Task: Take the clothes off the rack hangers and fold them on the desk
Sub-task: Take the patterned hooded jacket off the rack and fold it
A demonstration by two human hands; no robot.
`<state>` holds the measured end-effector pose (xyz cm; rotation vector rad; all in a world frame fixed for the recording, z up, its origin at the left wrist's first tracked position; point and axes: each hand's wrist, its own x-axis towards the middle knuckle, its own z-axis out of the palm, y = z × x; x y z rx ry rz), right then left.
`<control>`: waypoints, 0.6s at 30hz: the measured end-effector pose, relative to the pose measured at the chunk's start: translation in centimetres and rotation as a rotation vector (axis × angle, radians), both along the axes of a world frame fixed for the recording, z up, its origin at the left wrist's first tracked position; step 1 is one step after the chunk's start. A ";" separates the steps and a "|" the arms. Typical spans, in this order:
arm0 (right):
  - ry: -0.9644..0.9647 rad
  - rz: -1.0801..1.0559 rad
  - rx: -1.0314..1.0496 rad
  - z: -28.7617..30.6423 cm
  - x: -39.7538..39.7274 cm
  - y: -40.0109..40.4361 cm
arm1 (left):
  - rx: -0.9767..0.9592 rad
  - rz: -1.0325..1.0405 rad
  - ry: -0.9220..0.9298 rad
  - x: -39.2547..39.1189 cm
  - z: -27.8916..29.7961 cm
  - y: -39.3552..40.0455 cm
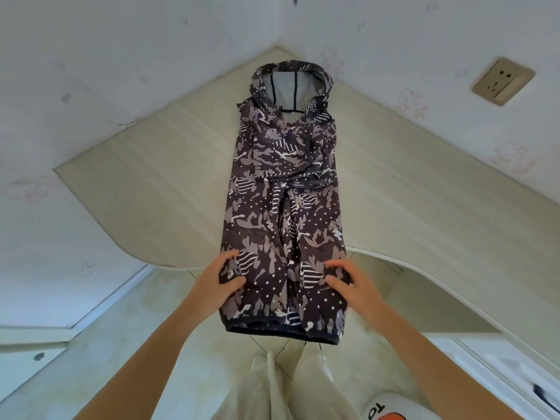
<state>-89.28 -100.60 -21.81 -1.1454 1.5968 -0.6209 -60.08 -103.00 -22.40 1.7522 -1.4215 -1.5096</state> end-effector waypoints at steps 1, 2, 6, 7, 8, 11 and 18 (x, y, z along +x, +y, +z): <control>0.033 -0.004 0.000 0.8 -0.2 -0.7 | 0.046 0.022 0.011 0.0 1.0 -0.8; 0.012 -0.043 0.019 1.6 -0.3 -1.3 | 0.091 0.054 0.033 0.0 1.9 -1.4; -0.356 -0.338 0.139 4.9 -1.1 -5.4 | 0.199 0.215 0.179 -0.1 5.4 -5.7; -0.445 -0.401 0.150 5.5 -1.6 -6.8 | 0.229 0.259 0.240 0.0 5.9 -7.1; -0.542 -0.449 0.168 6.0 -2.0 -8.0 | 0.257 0.294 0.283 0.0 6.3 -8.2; -0.792 -0.537 0.250 7.2 -3.4 -12.1 | 0.337 0.388 0.382 0.1 7.4 -12.0; -0.627 -0.392 0.334 6.4 -4.5 -22.6 | 0.368 0.436 0.380 -0.9 8.3 -21.7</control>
